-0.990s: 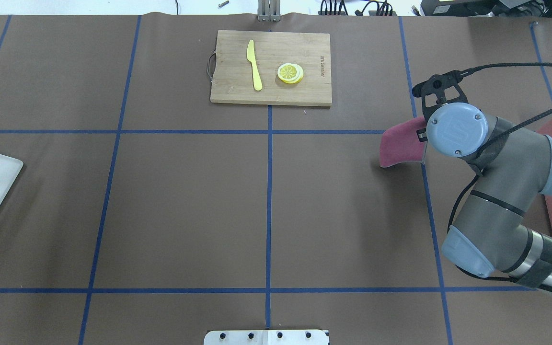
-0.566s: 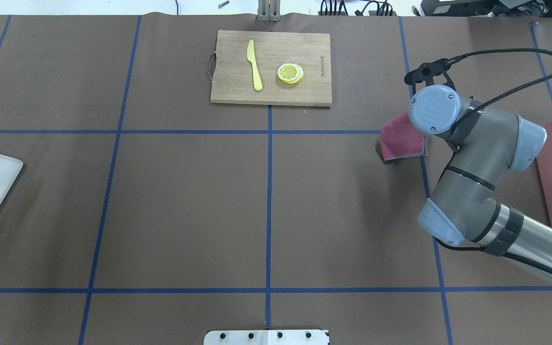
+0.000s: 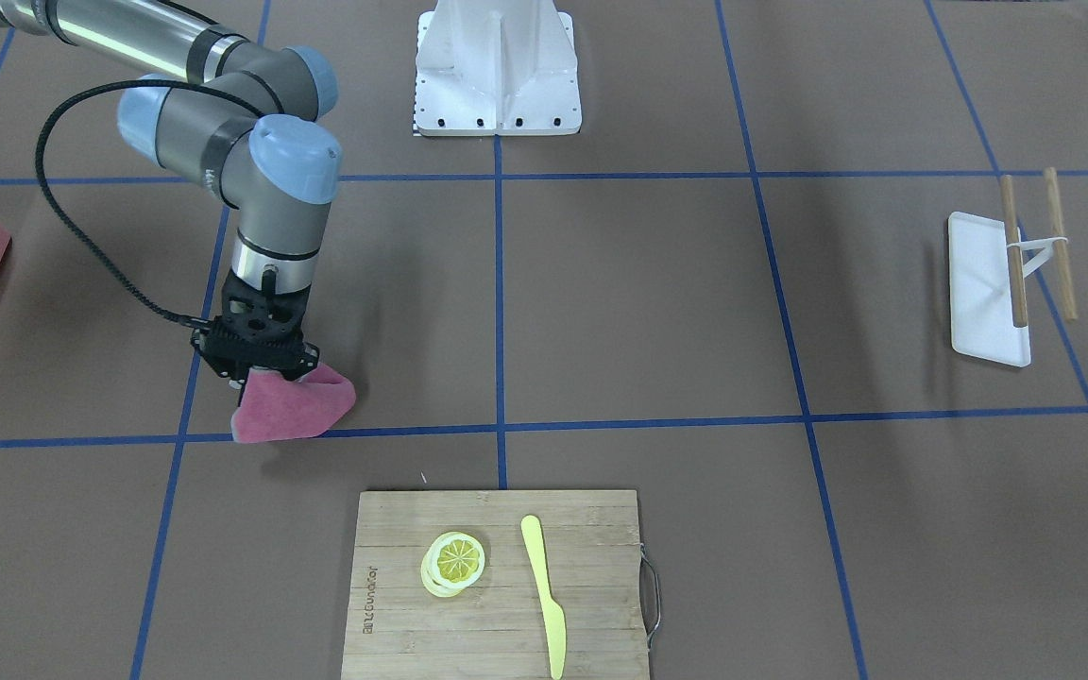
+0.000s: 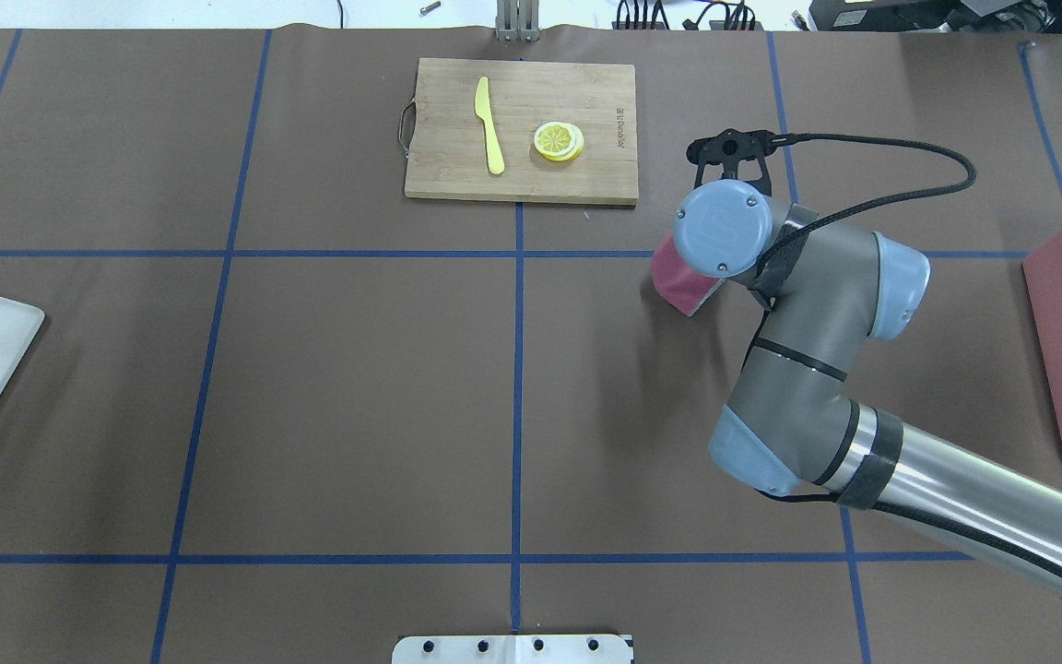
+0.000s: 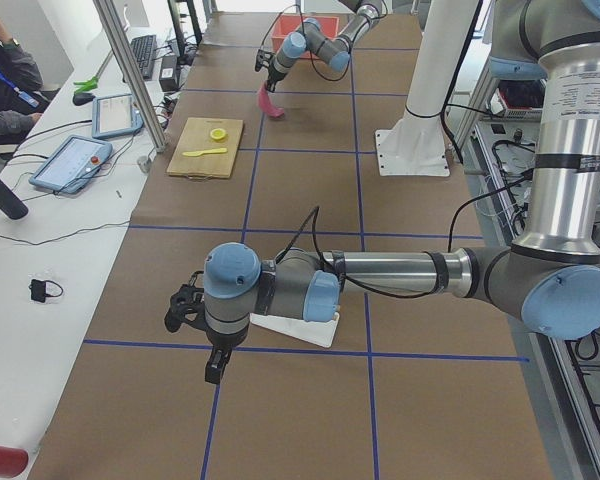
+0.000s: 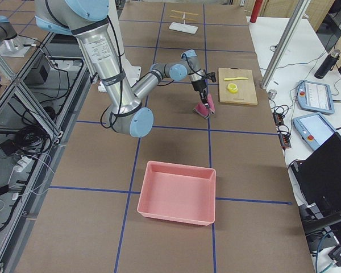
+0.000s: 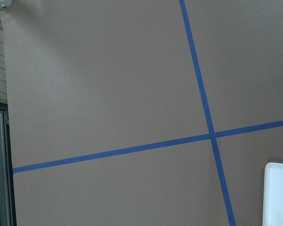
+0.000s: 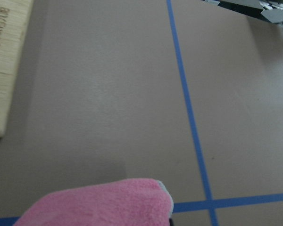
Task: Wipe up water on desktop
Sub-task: 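Wipe the cloth across the table toward the cutting board with the right gripper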
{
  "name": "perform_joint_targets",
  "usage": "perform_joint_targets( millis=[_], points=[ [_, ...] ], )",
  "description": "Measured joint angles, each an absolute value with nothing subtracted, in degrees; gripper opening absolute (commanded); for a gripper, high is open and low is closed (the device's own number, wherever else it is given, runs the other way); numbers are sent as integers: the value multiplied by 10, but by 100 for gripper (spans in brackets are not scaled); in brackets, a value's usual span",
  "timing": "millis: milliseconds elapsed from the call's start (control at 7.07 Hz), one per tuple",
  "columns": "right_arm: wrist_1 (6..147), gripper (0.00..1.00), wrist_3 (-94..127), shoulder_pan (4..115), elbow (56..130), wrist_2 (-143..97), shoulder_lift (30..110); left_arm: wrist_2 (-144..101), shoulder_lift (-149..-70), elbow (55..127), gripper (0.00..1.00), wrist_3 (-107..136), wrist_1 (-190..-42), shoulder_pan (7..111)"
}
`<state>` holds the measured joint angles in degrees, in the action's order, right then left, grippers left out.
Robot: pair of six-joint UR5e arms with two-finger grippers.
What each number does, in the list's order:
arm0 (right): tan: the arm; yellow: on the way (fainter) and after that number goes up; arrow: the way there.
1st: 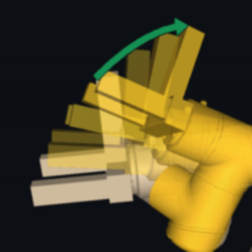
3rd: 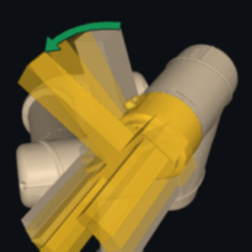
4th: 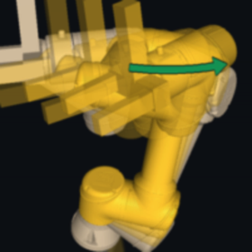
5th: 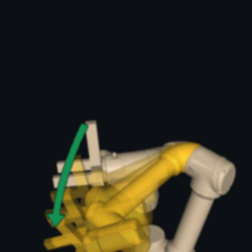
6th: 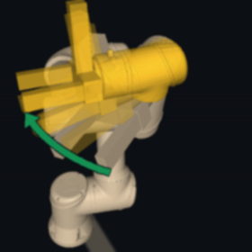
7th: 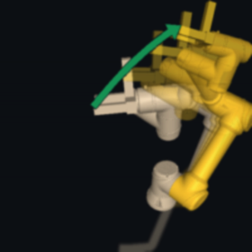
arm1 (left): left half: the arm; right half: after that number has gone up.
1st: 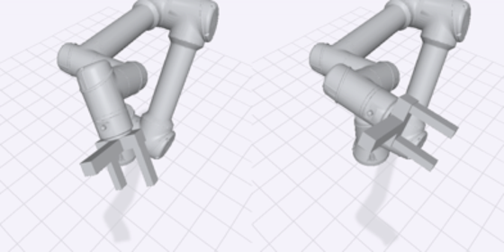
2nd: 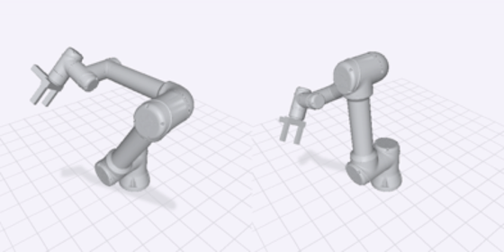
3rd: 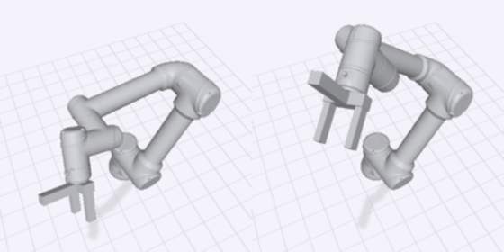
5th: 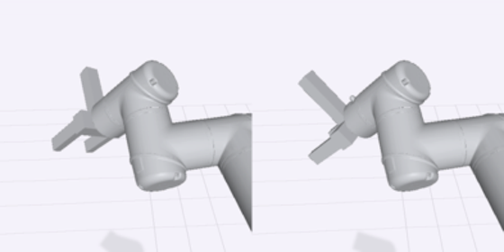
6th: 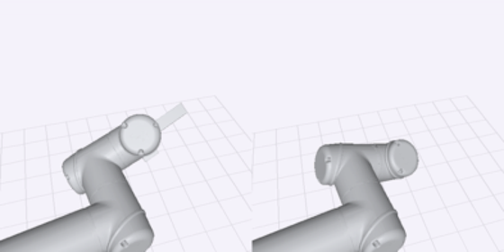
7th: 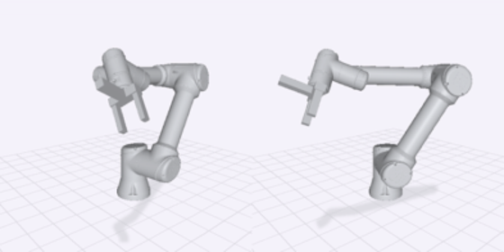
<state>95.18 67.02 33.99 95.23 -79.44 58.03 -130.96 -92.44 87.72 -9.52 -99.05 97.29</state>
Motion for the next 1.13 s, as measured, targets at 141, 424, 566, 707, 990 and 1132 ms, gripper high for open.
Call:
perform_joint_targets(
  millis=[141,424,566,707,990,1132],
  points=[
    [929,0,735,318,951,-794,564,-1310,-925,878,98,-95,-991,973],
    [908,0,832,284,935,-793,510,-1310,-925,879,99,-95,-991,973],
    [907,0,871,270,922,-790,482,-1310,-925,879,98,-95,-990,973],
    [910,0,891,260,919,-787,473,-1310,-925,879,98,-95,-990,972],
    [941,0,884,246,965,-785,516,-1310,-926,879,99,-94,-990,972],
    [975,0,866,235,1016,-786,557,-1310,-926,879,98,-94,-990,972]
  ],
)
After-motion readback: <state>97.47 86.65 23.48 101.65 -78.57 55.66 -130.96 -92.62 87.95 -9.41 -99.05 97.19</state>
